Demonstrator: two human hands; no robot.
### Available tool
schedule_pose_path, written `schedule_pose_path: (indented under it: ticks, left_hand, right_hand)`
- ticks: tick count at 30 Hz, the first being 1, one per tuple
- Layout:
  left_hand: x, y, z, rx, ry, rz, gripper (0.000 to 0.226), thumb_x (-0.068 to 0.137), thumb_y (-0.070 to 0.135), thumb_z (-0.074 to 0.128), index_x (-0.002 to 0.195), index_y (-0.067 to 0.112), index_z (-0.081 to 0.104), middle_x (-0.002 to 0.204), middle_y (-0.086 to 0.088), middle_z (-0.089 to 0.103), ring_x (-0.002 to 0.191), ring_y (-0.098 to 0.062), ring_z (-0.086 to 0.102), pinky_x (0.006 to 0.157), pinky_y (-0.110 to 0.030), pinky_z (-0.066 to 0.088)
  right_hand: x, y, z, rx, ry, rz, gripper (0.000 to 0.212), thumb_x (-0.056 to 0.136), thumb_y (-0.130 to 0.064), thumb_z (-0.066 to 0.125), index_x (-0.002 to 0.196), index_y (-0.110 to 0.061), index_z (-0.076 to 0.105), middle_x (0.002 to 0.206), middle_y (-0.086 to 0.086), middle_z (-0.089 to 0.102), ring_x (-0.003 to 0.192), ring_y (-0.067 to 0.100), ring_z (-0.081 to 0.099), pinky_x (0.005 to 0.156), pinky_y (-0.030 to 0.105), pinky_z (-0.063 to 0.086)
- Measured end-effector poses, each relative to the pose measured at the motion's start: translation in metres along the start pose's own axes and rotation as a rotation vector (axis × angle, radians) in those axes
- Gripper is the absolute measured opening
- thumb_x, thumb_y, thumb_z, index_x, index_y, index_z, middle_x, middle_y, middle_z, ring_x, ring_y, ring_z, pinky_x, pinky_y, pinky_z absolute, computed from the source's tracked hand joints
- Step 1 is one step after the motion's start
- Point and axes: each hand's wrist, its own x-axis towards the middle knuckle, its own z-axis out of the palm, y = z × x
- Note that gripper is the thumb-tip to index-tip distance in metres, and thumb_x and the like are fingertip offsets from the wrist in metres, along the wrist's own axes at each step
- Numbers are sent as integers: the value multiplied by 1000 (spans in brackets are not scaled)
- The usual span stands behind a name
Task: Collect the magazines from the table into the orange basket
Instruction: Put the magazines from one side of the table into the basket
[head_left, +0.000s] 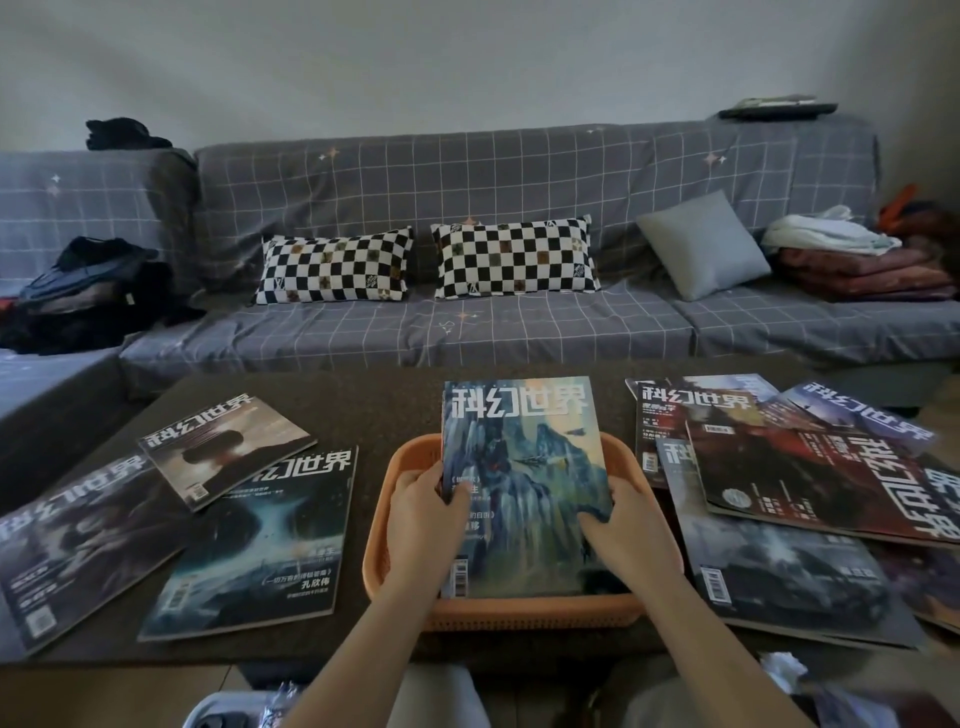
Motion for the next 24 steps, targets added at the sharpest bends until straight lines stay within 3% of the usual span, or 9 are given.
schedule_pose_path:
  ticks: [4, 8, 11, 13, 14, 17, 19, 21, 24]
  left_hand:
    - [-3, 4, -3, -53, -9, -12, 9, 94, 34, 54, 93, 41, 59, 70, 5, 71, 50, -8, 64, 40, -23, 47]
    - [-3, 5, -8, -131, -30, -76, 20, 94, 32, 55, 76, 42, 53, 65, 5, 72, 57, -15, 70, 57, -42, 60]
    - [-2, 5, -9, -139, -34, -70, 19, 94, 32, 55, 76, 38, 55, 66, 4, 72, 59, -15, 70, 58, -42, 60]
    - [-4, 4, -9, -131, -41, -46, 20, 94, 34, 55, 75, 40, 52, 65, 6, 71, 57, -12, 69, 55, -37, 58]
    - [-5, 3, -9, -127, -43, -30, 21, 94, 35, 55, 76, 44, 49, 66, 8, 71, 57, -9, 68, 54, -35, 58]
    - [-8, 1, -16, -160, -24, 5, 13, 93, 36, 56, 104, 41, 58, 81, 18, 68, 65, 7, 64, 49, -20, 54]
    - [-6, -1, -25, -159, 12, -6, 42, 93, 38, 56, 133, 27, 51, 114, 17, 64, 88, 10, 59, 61, -8, 46]
    - [-1, -5, -37, -173, 41, -11, 48, 93, 39, 55, 139, 26, 45, 132, 6, 57, 100, 0, 57, 71, -11, 45]
    - [7, -14, -58, -205, 81, -5, 46, 93, 39, 55, 137, 28, 46, 128, 5, 58, 88, 3, 57, 57, -9, 45]
  right_hand:
    - [3, 2, 1, 75, -29, 55, 26, 84, -30, 62, 109, -31, 57, 81, -18, 62, 71, -3, 58, 57, 20, 42]
    - [6, 3, 2, 204, -33, 123, 25, 83, -26, 65, 108, -25, 60, 83, -17, 61, 80, 7, 61, 77, 35, 52]
    - [7, 0, -1, 266, -70, 158, 24, 84, -24, 65, 108, -21, 62, 89, -10, 66, 84, 11, 64, 84, 41, 54]
    - [3, -7, -3, 264, -47, 123, 30, 85, -22, 63, 115, -20, 60, 98, -12, 66, 84, 5, 64, 79, 32, 55]
    - [-1, -12, -3, 245, -3, 65, 34, 85, -20, 64, 119, -21, 57, 100, -19, 63, 81, -2, 62, 70, 19, 54]
    - [-10, -34, -1, 158, 156, -96, 48, 86, -19, 65, 131, -20, 49, 103, -27, 48, 69, -10, 54, 50, -3, 37]
    - [-11, -55, 4, 204, 125, -127, 50, 88, -22, 62, 135, -19, 45, 121, -13, 53, 95, -2, 56, 69, 0, 38]
    - [-10, -77, 12, 318, 47, -146, 45, 90, -21, 60, 133, -19, 47, 129, -6, 54, 115, 9, 52, 88, 15, 38]
    - [-7, -107, 30, 409, -45, -220, 34, 89, -22, 61, 122, -21, 55, 115, -10, 61, 106, 5, 57, 83, 12, 41]
